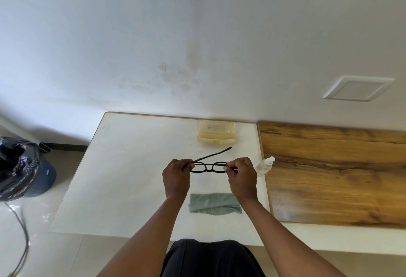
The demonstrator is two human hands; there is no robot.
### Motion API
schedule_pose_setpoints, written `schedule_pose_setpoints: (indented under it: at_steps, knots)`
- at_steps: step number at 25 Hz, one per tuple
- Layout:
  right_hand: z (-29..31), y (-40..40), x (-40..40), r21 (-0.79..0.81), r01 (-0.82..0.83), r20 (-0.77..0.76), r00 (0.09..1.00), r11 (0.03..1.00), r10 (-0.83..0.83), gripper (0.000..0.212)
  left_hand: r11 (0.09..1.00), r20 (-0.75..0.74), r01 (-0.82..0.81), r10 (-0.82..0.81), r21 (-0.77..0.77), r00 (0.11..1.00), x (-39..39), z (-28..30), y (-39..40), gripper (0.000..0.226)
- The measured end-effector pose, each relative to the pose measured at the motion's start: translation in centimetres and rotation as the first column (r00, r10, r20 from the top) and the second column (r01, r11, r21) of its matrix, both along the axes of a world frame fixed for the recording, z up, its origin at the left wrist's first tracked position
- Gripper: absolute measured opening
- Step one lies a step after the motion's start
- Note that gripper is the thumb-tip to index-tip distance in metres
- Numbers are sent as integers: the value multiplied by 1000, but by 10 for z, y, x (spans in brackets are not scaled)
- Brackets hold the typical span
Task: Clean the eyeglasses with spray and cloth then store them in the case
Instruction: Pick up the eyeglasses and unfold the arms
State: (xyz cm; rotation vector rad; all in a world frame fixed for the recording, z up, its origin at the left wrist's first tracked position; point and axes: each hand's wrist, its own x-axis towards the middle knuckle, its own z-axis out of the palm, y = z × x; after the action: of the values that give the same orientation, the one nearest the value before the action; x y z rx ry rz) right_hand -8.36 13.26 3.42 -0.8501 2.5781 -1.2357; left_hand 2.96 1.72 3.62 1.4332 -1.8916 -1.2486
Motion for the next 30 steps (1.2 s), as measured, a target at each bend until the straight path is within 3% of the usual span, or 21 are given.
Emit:
schedule_pose_setpoints:
  at_steps: [6,11,15,21,26,30]
  knots:
    - [-2,1,-2,9,15,10,1000,1000,-16,3,985,-74,-126,135,117,988,-4,2,4,14]
    - [-5,4,-3,20,-5,-12,1000,1000,5,5,978,-126,-113,135,173,983,-3,1,5,13]
    - [-9,7,-5,68,-20,-43,999,998,23,17,990,-143,-52,72,134,987,-1,0,4,12]
    - [-8,5,-2,65,5,-53,999,998,-2,15,985,-128,-42,64,165,990,-1,-1,5,8]
    - [-2,-1,-3,6,83,-9,997,997,-83,15,979,-132,-53,80,197,988,1,-4,3,10]
    - [2,-8,-12,-47,221,145,967,974,-212,14,959,-160,-97,143,266,977,5,-8,1,7]
